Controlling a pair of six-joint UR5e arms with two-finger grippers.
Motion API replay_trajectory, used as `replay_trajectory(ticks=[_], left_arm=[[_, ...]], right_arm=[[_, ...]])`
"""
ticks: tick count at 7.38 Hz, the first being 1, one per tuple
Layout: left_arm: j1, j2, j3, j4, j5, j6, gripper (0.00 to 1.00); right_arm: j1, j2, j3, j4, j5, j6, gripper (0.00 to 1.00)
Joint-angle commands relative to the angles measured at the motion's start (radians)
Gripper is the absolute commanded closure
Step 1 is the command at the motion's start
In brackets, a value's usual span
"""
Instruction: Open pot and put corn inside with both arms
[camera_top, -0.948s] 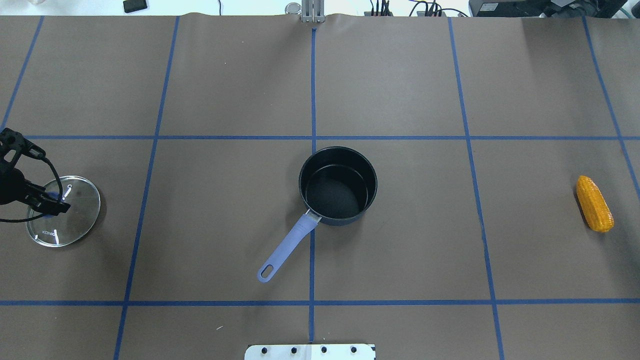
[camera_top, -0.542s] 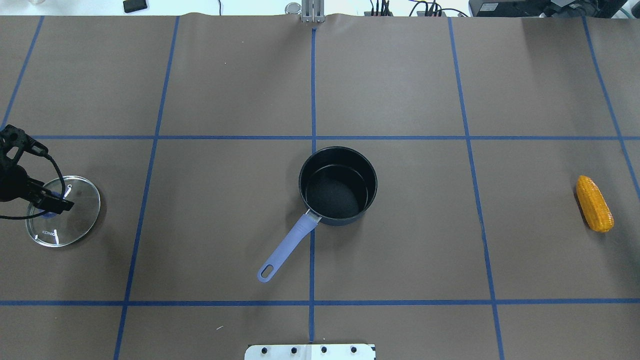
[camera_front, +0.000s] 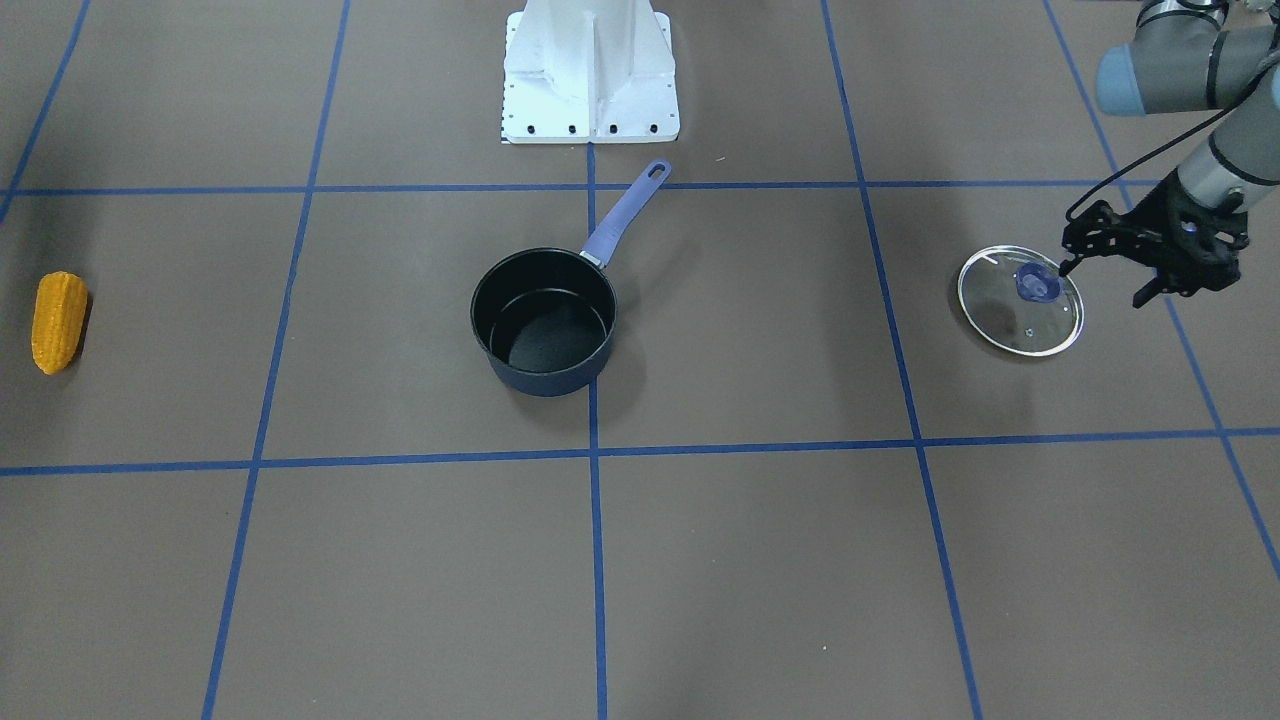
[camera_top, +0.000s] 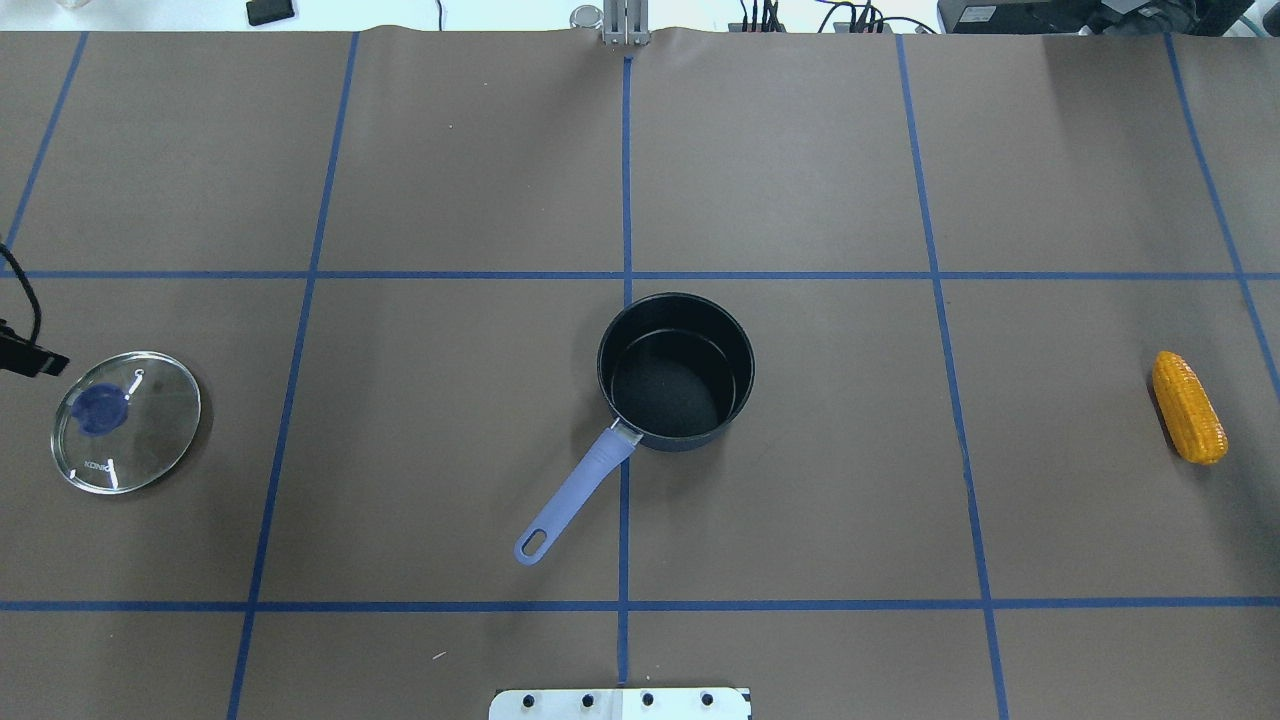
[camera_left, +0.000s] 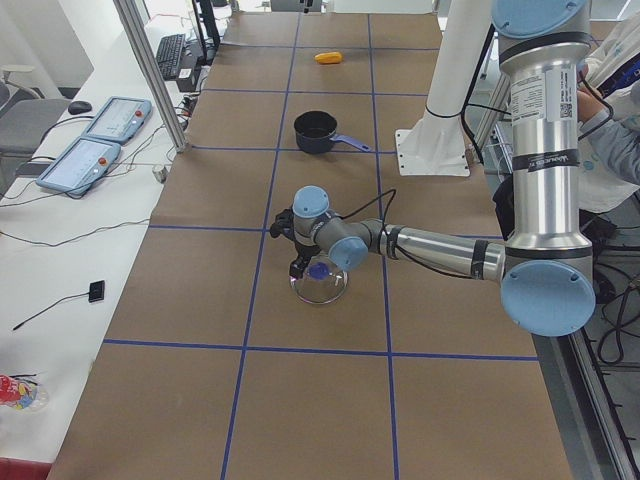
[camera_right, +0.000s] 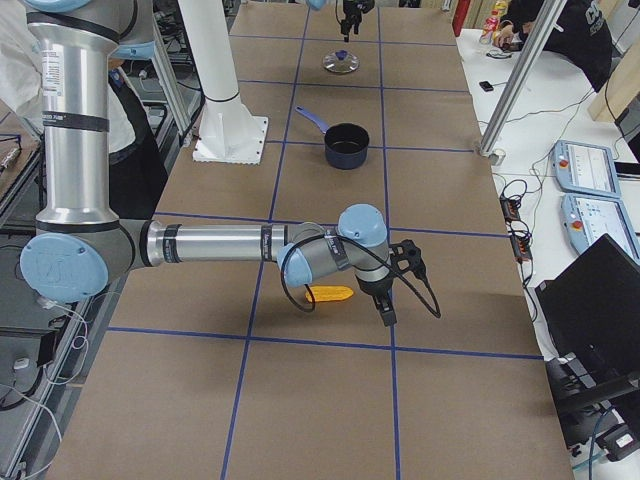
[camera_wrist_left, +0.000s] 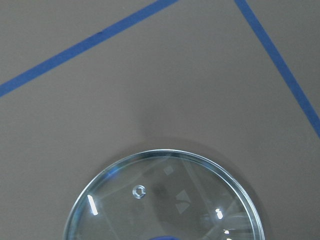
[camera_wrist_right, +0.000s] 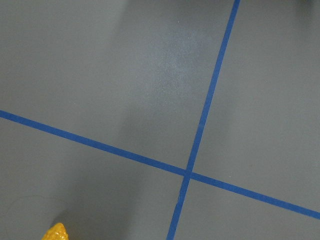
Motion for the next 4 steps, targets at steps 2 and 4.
replay_trajectory(ticks=[2, 4], left_arm=[[-0.322, -0.046, -0.002, 0.346, -0.013, 0.468, 0.01], [-0.424, -0.043, 0.042, 0.434, -0.011, 0.447, 0.01]], right_arm=[[-0.013, -0.001, 0.0, 0.0, 0.006, 0.0, 0.0], [-0.025, 0.0, 0.006, 0.0, 0.02, 0.002, 0.0]])
